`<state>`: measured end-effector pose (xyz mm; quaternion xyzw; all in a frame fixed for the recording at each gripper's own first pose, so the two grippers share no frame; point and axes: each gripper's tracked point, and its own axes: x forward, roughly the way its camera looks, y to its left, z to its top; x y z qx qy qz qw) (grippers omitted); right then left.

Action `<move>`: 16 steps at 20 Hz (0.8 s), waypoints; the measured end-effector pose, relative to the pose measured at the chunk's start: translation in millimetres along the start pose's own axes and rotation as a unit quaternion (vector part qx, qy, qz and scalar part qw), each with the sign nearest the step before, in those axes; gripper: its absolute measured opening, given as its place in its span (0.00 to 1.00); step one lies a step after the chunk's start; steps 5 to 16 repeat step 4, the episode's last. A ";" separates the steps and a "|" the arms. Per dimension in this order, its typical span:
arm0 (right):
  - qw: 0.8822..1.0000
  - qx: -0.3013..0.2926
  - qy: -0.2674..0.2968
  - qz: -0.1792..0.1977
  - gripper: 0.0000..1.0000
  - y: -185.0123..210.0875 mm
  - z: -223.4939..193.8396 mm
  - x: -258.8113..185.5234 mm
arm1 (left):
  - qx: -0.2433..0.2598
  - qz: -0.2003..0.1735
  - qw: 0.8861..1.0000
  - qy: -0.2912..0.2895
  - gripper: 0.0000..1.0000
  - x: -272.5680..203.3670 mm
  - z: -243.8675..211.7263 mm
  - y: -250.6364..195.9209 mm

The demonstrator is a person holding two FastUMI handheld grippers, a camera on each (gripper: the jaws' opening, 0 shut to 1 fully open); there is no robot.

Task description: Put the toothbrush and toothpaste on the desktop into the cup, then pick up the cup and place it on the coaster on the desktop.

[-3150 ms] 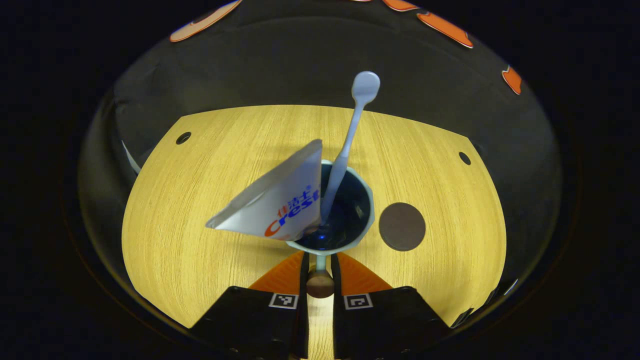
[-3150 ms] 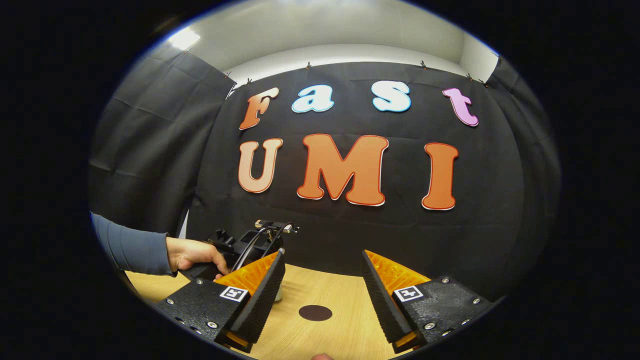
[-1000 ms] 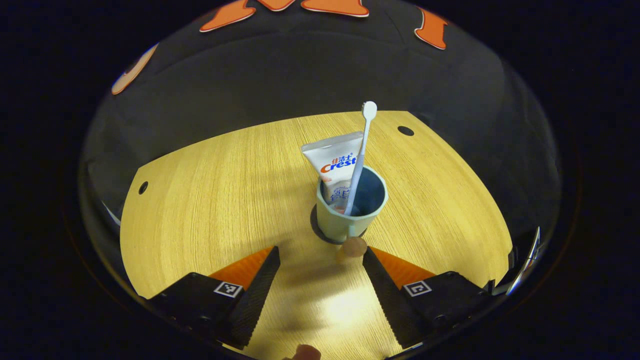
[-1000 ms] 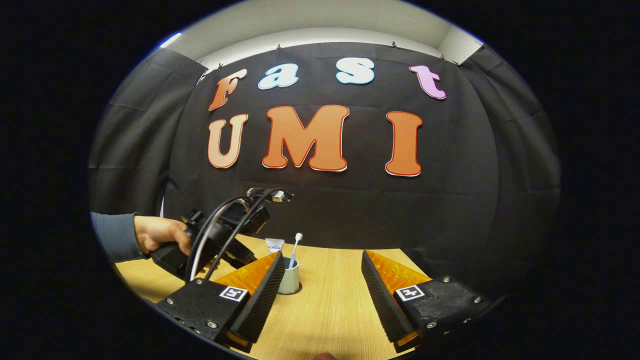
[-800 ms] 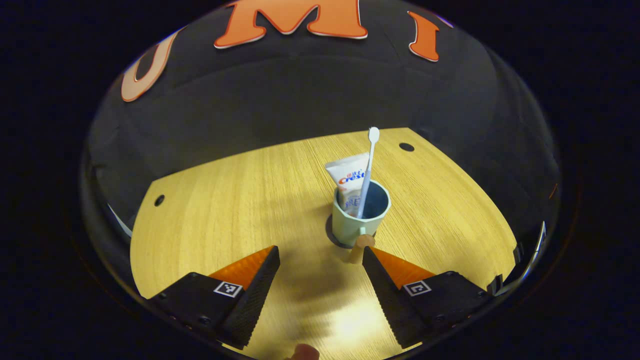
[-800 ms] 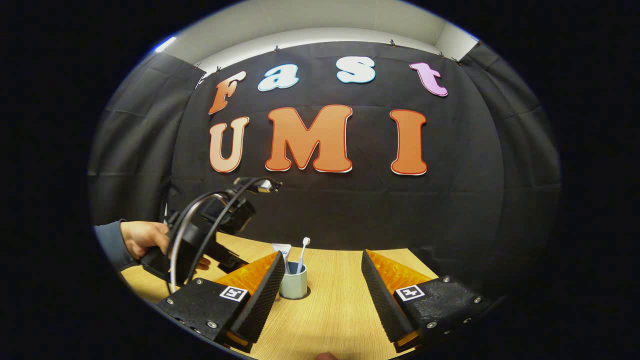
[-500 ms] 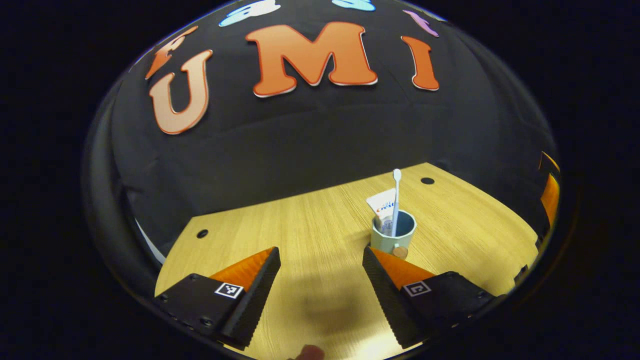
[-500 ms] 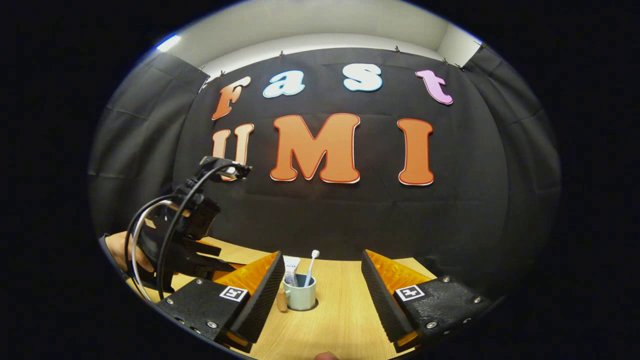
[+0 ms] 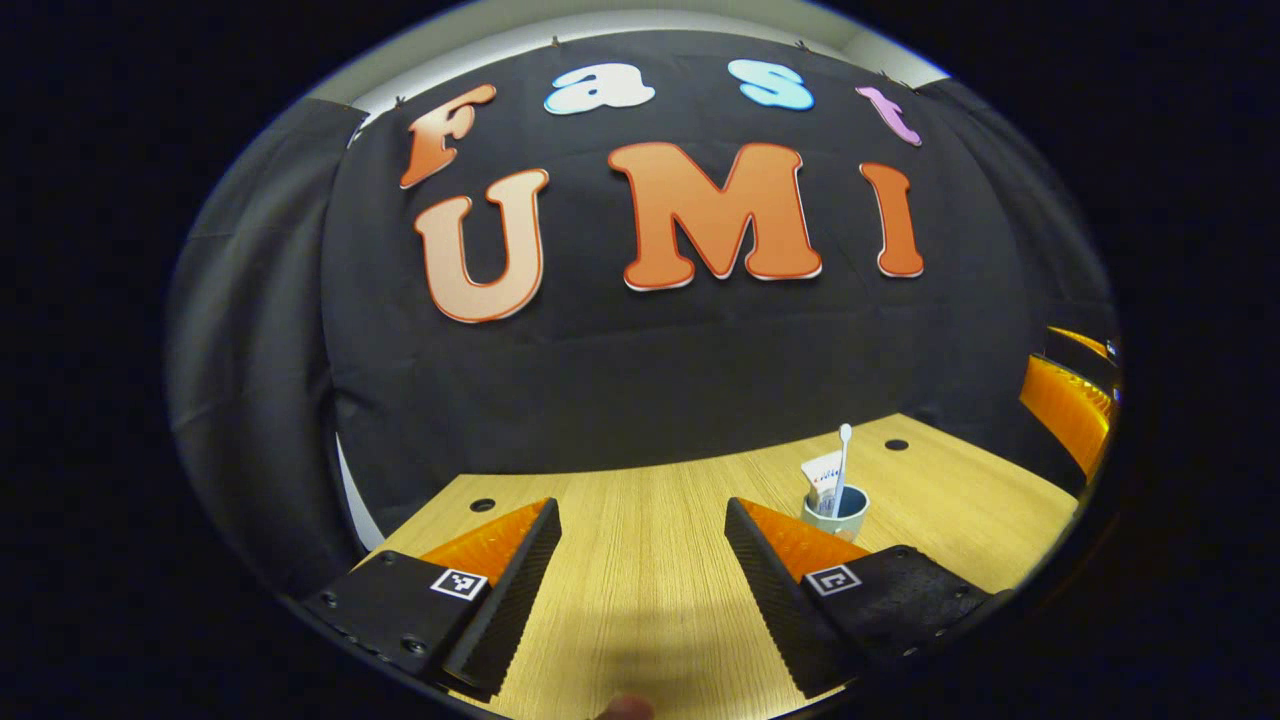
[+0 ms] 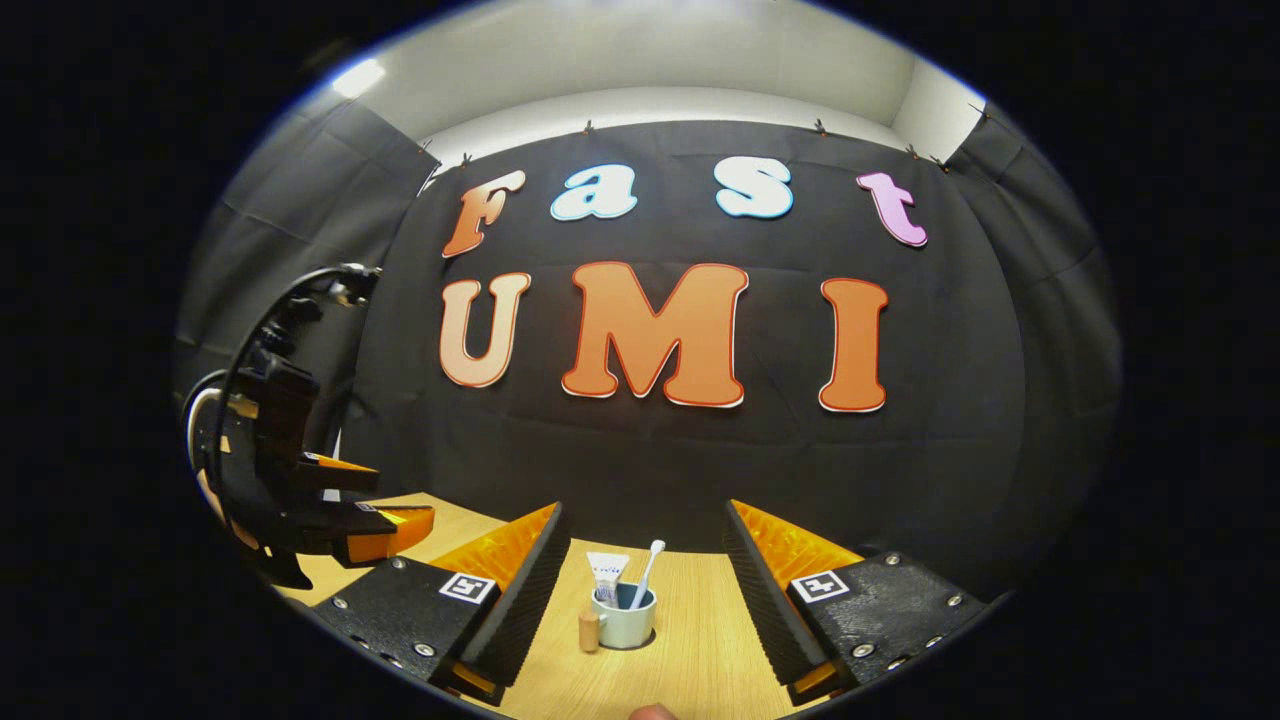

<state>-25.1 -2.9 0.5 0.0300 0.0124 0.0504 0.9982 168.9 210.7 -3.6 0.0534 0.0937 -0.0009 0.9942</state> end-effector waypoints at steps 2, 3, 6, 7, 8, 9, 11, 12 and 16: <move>1.000 0.001 0.001 -0.008 0.92 0.1 2.6 0.4 | -0.003 0.011 1.000 -0.026 0.99 -14.3 12.2 9.7; 1.000 0.002 0.001 -0.009 0.92 0.9 4.0 -0.2 | -0.002 0.013 0.999 -0.037 0.99 -20.4 19.1 11.9; 1.000 0.003 0.001 -0.009 0.92 2.5 3.8 -0.4 | -0.001 0.009 0.999 -0.047 0.99 -24.4 23.3 11.5; 1.000 0.003 0.001 -0.009 0.92 2.5 3.8 -0.4 | -0.001 0.009 0.999 -0.047 0.99 -24.4 23.3 11.5; 1.000 0.003 0.001 -0.009 0.92 2.5 3.8 -0.4 | -0.001 0.009 0.999 -0.047 0.99 -24.4 23.3 11.5; 1.000 0.003 0.001 -0.009 0.92 2.5 3.8 -0.4 | -0.001 0.009 0.999 -0.047 0.99 -24.4 23.3 11.5; 1.000 0.003 0.001 -0.009 0.92 2.5 3.8 -0.4 | -0.001 0.009 0.999 -0.047 0.99 -24.4 23.3 11.5; 1.000 0.003 0.001 -0.009 0.92 2.5 3.8 -0.4 | -0.001 0.009 0.999 -0.047 0.99 -24.4 23.3 11.5; 1.000 0.003 0.001 -0.009 0.92 2.5 3.8 -0.4 | -0.001 0.009 0.999 -0.047 0.99 -24.4 23.3 11.5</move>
